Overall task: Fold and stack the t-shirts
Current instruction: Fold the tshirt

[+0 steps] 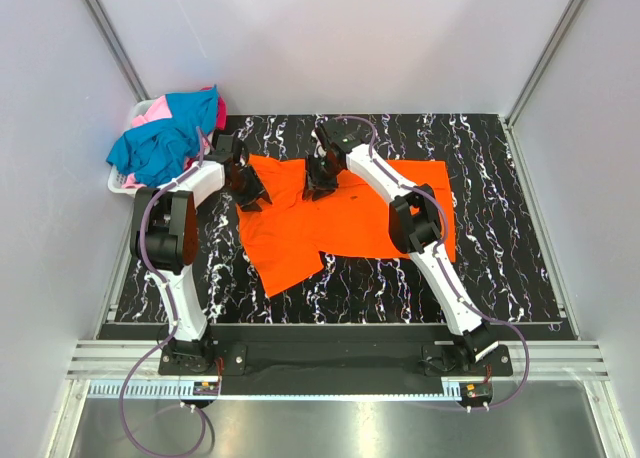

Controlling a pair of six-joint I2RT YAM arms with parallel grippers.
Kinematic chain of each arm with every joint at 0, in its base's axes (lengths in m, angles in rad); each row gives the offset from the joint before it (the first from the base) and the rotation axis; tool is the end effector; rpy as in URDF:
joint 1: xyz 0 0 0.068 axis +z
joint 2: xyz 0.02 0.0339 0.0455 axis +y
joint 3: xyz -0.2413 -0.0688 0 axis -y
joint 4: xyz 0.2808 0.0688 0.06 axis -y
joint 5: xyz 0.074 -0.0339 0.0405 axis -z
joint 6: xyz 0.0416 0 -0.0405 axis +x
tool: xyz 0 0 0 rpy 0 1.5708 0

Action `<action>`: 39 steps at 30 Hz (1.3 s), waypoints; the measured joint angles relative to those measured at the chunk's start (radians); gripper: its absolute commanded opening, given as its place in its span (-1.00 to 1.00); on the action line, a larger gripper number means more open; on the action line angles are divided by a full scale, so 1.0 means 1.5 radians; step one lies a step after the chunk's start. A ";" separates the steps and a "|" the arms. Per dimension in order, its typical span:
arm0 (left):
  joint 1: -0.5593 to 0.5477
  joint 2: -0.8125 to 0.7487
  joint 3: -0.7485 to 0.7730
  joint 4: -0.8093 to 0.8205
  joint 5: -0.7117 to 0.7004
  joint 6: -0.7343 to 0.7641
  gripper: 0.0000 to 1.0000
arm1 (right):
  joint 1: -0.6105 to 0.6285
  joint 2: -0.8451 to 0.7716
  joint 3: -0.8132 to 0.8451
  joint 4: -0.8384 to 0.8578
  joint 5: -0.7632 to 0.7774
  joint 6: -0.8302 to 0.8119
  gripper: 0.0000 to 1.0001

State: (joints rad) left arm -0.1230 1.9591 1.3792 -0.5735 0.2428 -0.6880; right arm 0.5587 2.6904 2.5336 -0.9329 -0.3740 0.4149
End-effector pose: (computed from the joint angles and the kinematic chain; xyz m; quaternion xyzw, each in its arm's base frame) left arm 0.4211 -0.0621 0.1286 -0.2466 0.9396 -0.1900 0.1422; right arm 0.4804 0.3182 0.1342 -0.1127 0.9486 0.2691 0.1224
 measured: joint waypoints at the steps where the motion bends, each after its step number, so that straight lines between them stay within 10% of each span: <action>1: 0.000 0.000 0.000 0.000 0.000 0.000 -0.14 | 0.001 -0.002 0.000 0.000 0.000 0.000 -0.17; 24: 0.000 0.000 0.000 -0.001 -0.003 0.002 -0.14 | 0.002 0.017 0.014 0.004 -0.029 0.002 -0.28; 30: 0.001 0.000 -0.009 -0.001 -0.004 0.003 -0.15 | 0.003 0.021 0.017 0.009 -0.031 -0.001 -0.92; 39: 0.001 0.000 -0.021 -0.005 -0.010 0.004 -0.17 | 0.006 0.009 -0.004 0.014 -0.001 -0.003 -0.99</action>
State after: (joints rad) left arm -0.1219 1.9591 1.3476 -0.5812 0.2276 -0.6815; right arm 0.5671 2.7045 2.5271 -0.9112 -0.3752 0.4103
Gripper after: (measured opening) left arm 0.419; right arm 0.037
